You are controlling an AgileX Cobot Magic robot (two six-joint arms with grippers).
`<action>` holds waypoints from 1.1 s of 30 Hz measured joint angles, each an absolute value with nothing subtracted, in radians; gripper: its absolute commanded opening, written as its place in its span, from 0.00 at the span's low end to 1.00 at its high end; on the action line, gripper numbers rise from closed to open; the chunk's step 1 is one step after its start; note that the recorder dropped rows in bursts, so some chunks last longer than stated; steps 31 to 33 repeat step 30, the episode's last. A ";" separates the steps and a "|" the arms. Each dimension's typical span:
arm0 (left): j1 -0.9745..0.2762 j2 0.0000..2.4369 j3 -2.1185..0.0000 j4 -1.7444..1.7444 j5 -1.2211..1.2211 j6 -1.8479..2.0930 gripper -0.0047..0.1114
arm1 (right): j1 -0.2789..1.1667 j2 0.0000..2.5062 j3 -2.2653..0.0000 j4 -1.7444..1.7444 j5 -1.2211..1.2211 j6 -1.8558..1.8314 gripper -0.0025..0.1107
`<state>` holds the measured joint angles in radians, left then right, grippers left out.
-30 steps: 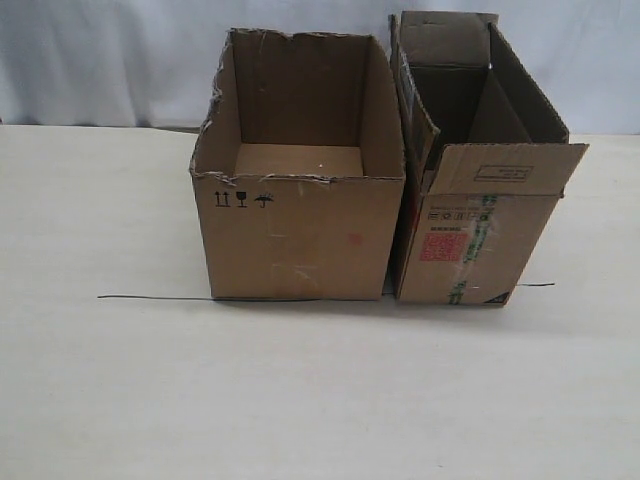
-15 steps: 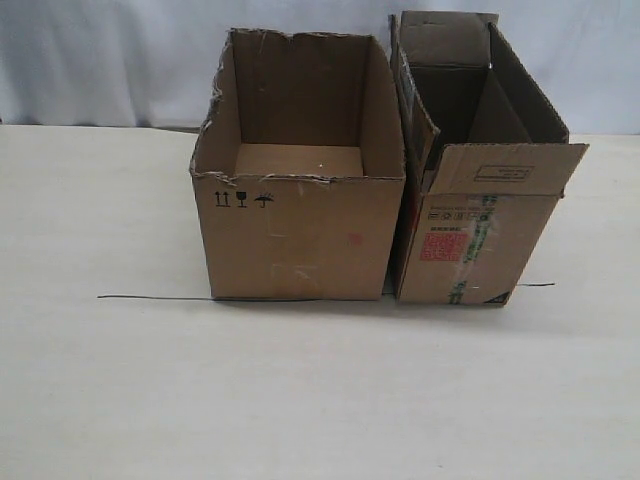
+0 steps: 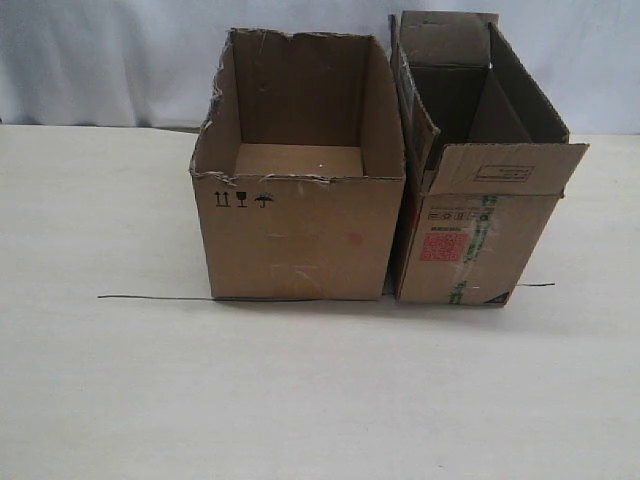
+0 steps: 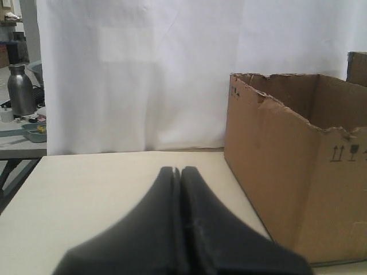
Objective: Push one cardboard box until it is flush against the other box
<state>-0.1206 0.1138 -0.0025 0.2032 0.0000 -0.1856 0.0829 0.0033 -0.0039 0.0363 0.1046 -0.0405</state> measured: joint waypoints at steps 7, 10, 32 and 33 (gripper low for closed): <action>-0.121 0.114 -0.003 0.217 0.017 -0.186 0.04 | 0.083 0.003 -0.004 0.036 0.105 -0.040 0.07; -0.121 0.114 -0.003 0.221 0.019 -0.186 0.04 | 0.083 0.003 -0.004 0.036 0.105 -0.040 0.07; -0.121 0.114 -0.003 0.223 0.021 -0.186 0.04 | 0.083 0.003 -0.004 0.036 0.105 -0.040 0.07; -0.121 0.114 -0.003 0.223 0.021 -0.186 0.04 | 0.083 0.003 -0.004 0.036 0.105 -0.040 0.07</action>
